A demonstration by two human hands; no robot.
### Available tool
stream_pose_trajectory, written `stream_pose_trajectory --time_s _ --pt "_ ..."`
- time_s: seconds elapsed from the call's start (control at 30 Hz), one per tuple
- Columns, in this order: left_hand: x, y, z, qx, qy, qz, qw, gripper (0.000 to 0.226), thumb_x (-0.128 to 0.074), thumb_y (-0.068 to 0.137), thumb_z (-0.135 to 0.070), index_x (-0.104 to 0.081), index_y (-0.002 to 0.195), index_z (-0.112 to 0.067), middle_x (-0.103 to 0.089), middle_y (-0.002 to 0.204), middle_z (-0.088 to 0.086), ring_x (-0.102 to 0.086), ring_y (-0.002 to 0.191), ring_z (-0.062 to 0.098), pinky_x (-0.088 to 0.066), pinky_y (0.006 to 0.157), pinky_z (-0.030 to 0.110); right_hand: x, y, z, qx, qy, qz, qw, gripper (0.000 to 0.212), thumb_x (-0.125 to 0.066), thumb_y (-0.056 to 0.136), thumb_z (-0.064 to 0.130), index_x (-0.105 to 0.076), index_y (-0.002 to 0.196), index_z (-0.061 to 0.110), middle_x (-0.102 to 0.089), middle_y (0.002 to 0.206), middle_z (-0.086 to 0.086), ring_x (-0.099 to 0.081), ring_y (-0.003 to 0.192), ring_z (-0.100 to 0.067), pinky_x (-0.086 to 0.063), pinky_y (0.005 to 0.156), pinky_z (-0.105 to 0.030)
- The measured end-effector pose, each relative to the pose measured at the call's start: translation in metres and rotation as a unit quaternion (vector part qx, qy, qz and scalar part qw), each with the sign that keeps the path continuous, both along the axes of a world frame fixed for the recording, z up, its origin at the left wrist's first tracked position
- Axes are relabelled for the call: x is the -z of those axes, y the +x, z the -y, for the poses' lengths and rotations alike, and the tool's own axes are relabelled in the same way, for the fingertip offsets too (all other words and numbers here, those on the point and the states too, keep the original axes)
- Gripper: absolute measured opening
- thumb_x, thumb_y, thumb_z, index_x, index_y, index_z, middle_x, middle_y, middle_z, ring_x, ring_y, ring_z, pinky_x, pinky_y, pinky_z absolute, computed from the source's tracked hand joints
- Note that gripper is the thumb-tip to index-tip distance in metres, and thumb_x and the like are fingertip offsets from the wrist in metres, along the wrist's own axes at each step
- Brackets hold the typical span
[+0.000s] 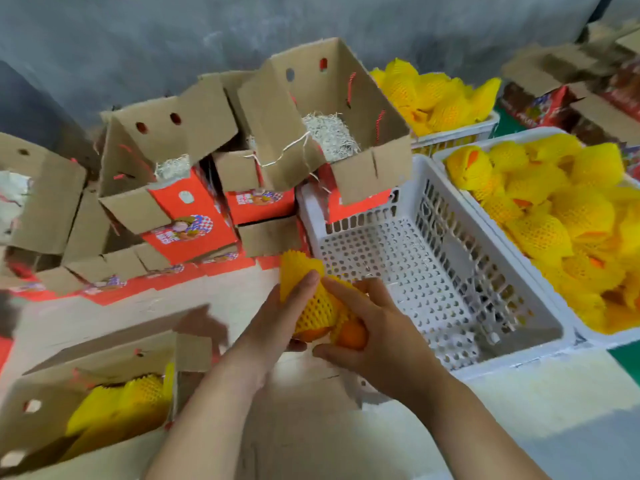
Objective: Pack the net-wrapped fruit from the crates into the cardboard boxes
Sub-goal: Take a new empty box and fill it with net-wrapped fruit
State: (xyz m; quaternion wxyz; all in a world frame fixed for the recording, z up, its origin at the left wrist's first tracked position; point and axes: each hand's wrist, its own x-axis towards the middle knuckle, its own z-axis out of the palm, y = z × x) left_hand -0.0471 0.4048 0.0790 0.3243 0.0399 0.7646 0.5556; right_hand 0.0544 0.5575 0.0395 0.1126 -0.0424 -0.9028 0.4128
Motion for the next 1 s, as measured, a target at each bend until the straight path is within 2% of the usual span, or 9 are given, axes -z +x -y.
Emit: stream_pose_trajectory --time_s 0.07,0.17,0.27,0.37,0.5,0.67,0.8,0.9,1.0 --pt "-0.007 -0.015 0.041 0.006 -0.027 -0.033 0.999 0.079 -0.051 0.055 -0.096 -0.061 0.114 -0.045 -0.076 0.104 -0.008 -0.076 0.084 0.009 -0.063 0.076 0.036 -0.004 -0.017 0.044 0.005 -0.002 -0.015 1.0 0.079 -0.064 0.069 0.077 -0.027 0.139 0.074 -0.039 0.116 0.024 -0.06 0.094 -0.005 -0.054 0.078 -0.026" --pt "-0.014 -0.035 0.119 -0.007 -0.083 -0.057 0.995 0.093 -0.044 0.054 -0.105 -0.049 0.125 -0.044 -0.068 0.108 -0.007 -0.073 0.08 0.008 -0.063 0.068 0.029 -0.005 -0.048 0.119 0.006 0.033 0.019 0.999 0.082 -0.062 0.067 0.08 -0.031 0.14 0.059 -0.045 0.115 0.019 -0.061 0.098 -0.01 -0.058 0.079 -0.038" --pt "-0.013 -0.051 0.198 0.029 -0.141 -0.091 0.985 0.117 -0.035 0.045 -0.112 -0.03 0.144 -0.051 -0.058 0.118 -0.021 -0.06 0.074 -0.006 -0.042 0.062 0.011 0.002 -0.071 0.201 -0.019 0.069 0.065 0.995 0.084 -0.064 0.067 0.083 -0.028 0.138 0.056 -0.047 0.107 0.019 -0.062 0.095 -0.016 -0.057 0.073 -0.048" --pt "-0.008 -0.067 0.263 0.056 -0.149 -0.1 0.982 0.121 -0.036 0.045 -0.113 -0.02 0.15 -0.055 -0.047 0.135 -0.022 -0.051 0.102 0.001 -0.029 0.073 0.012 0.015 -0.081 0.264 -0.024 -0.007 0.061 0.998 0.083 -0.066 0.07 0.076 -0.034 0.142 0.051 -0.053 0.106 0.018 -0.061 0.093 -0.009 -0.055 0.076 -0.043" --pt "0.006 -0.065 0.333 0.092 0.01 -0.136 0.986 0.094 -0.065 0.07 -0.087 -0.035 0.15 -0.047 -0.047 0.145 -0.023 -0.055 0.118 -0.008 -0.05 0.087 0.013 0.013 -0.091 0.314 -0.03 -0.121 0.041 0.991 0.059 -0.073 0.077 0.055 -0.052 0.133 0.048 -0.063 0.121 0.015 -0.061 0.114 -0.01 -0.055 0.091 -0.044" --pt "0.033 -0.062 0.372 -0.018 0.038 -0.418 0.907 0.04 -0.08 0.089 -0.029 -0.072 0.127 -0.018 -0.069 0.113 -0.02 -0.063 0.104 -0.007 -0.045 0.085 0.005 0.009 -0.095 0.337 -0.03 -0.131 0.02 0.991 0.063 -0.076 0.081 0.058 -0.049 0.138 0.053 -0.061 0.13 0.014 -0.057 0.123 -0.009 -0.052 0.098 -0.04" --pt "0.046 -0.071 0.393 -0.068 0.026 -0.53 0.845 0.028 -0.068 0.099 -0.04 -0.077 0.114 -0.019 -0.07 0.108 -0.019 -0.066 0.102 0.006 -0.052 0.085 0.031 0.011 -0.099 0.347 0.035 -0.144 0.006 0.989 0.059 -0.074 0.079 0.062 -0.049 0.133 0.058 -0.063 0.127 0.02 -0.059 0.118 0.0 -0.051 0.097 -0.032" --pt "0.055 -0.067 0.393 -0.017 0.052 -0.549 0.834 0.019 -0.076 0.092 -0.037 -0.079 0.105 -0.023 -0.062 0.091 -0.02 -0.059 0.089 -0.004 -0.046 0.081 0.013 0.01 -0.102 0.353 0.054 -0.143 -0.012 0.988 0.054 -0.074 0.08 0.053 -0.052 0.129 0.057 -0.065 0.123 0.021 -0.061 0.114 -0.001 -0.052 0.093 -0.033" --pt "0.059 -0.06 0.388 0.013 0.074 -0.476 0.876 0.021 -0.07 0.094 -0.046 -0.075 0.108 -0.031 -0.058 0.086 -0.015 -0.06 0.08 0.004 -0.045 0.073 0.012 0.013 -0.104 0.359 0.064 -0.133 -0.013 0.989 0.055 -0.074 0.08 0.044 -0.053 0.129 0.055 -0.064 0.125 0.021 -0.061 0.116 -0.002 -0.053 0.091 -0.034"
